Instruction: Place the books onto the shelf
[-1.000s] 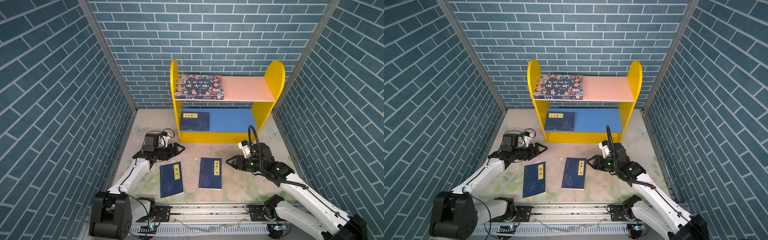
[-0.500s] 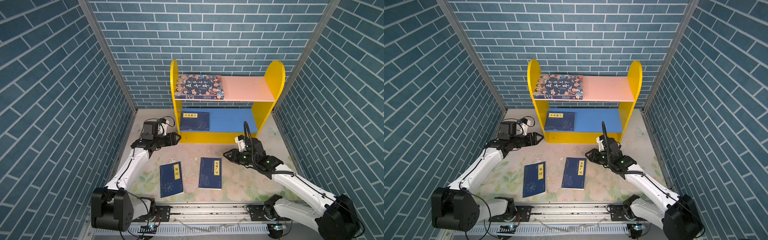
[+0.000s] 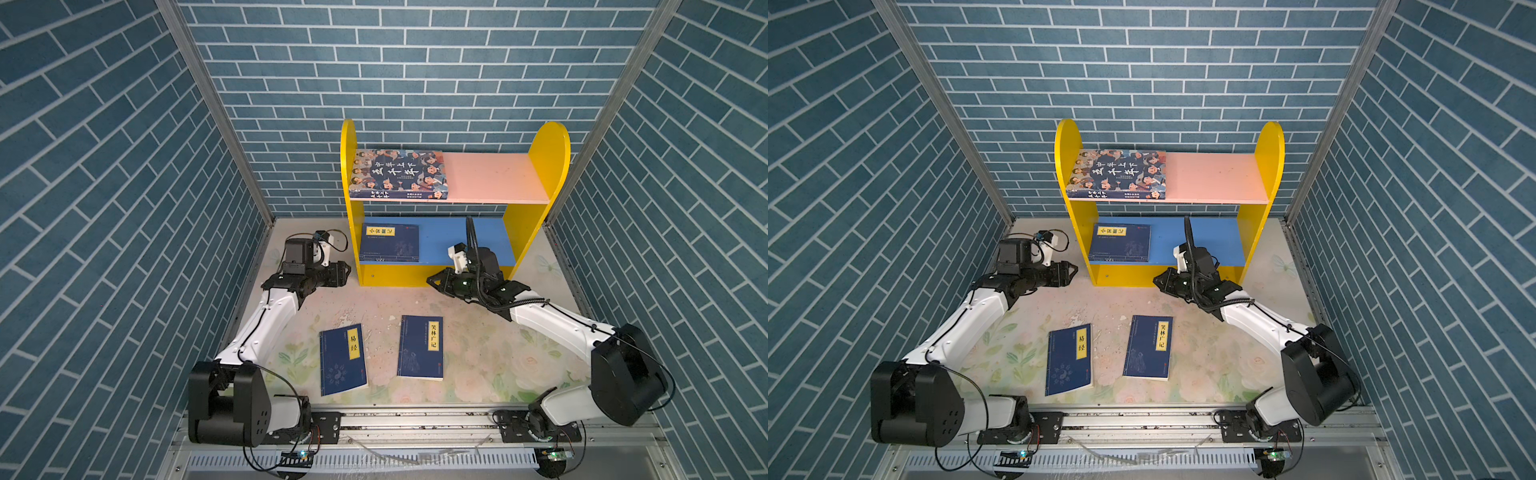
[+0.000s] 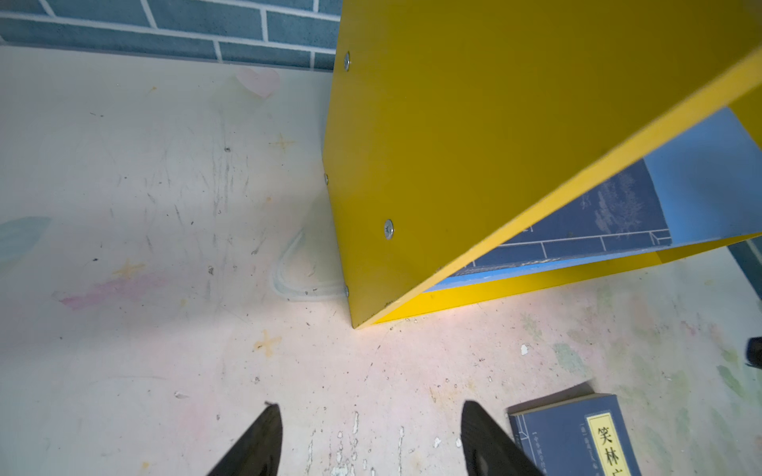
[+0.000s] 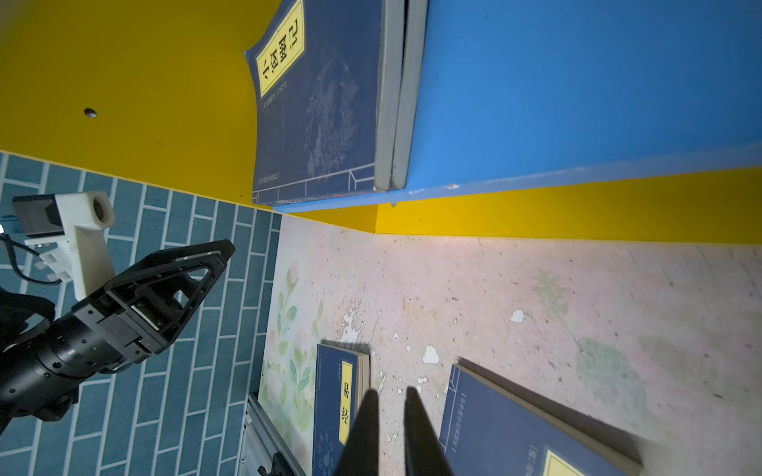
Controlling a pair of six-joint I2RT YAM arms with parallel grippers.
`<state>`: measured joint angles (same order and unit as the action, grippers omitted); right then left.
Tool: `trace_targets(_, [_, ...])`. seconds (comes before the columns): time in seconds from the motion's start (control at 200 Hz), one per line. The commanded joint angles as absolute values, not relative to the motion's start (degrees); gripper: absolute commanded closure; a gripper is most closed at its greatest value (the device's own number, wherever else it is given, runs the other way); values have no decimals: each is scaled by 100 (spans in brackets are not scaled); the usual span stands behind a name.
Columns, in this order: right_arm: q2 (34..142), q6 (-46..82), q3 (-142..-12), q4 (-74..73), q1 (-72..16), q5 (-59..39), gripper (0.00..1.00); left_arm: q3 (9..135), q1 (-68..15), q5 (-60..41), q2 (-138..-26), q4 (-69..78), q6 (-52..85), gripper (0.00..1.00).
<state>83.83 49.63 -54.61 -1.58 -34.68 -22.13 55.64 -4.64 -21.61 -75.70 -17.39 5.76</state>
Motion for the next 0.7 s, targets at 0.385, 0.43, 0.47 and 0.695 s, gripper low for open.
trace_targets(0.385, [6184,5114,-3947,1945,-3689,-1628,56,4386,-954,-4502,-7290,-1589,2269,31])
trace_targets(0.43, [6069,5231,-3669,1926,-3690,-1749,53,4308,-1165,-4492,-7333,-1534,2242,30])
trace_targets(0.47, [6048,5322,-3468,1892,-3697,-1873,52,4266,-1350,-4517,-7416,-1482,2229,29])
trace_targets(0.695, [6065,5863,-2498,826,-3812,-2210,49,4259,-2163,-4345,-8016,-1400,2232,29])
